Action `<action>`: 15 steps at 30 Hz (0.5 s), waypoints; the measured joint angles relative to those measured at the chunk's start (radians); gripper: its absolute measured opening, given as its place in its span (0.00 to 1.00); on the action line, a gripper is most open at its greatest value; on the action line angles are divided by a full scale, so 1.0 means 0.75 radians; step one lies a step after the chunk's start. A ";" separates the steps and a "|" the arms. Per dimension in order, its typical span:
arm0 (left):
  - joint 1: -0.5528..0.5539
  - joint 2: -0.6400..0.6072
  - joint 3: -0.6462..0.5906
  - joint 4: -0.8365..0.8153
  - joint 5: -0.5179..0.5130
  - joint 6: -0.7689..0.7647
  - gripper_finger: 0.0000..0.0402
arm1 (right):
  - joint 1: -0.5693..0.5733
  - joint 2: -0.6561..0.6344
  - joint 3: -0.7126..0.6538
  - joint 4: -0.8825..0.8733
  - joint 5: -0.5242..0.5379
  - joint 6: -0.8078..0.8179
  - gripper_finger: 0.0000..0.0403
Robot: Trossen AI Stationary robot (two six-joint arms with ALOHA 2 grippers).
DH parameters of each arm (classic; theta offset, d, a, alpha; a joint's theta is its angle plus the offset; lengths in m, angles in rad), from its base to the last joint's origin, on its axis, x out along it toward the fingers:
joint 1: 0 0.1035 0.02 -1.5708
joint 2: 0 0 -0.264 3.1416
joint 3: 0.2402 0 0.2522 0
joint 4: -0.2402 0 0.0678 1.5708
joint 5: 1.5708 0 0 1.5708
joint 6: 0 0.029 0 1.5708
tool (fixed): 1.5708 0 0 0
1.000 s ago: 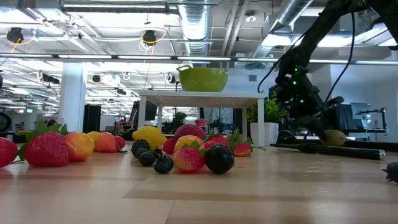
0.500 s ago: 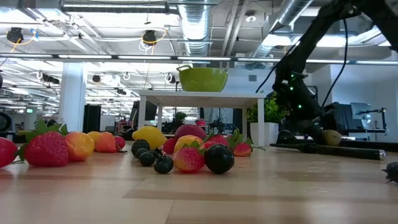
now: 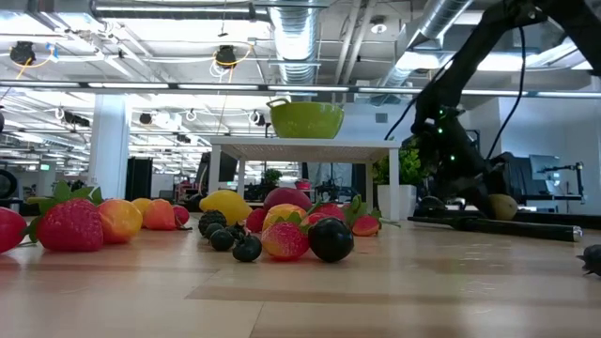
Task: Pick & Place Fruit
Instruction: Put the brown kiwi into the green strainer bowl
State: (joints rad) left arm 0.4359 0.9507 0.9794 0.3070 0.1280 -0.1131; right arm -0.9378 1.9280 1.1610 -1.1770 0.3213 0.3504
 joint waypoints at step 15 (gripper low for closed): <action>0.000 0.000 0.000 0.002 0.000 0.000 0.35 | 0.101 -0.384 0.001 -0.026 0.010 -0.012 0.52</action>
State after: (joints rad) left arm 0.4359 0.9505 0.9791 0.3088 0.1279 -0.1131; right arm -0.8620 1.6398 1.1618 -1.1965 0.3290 0.3412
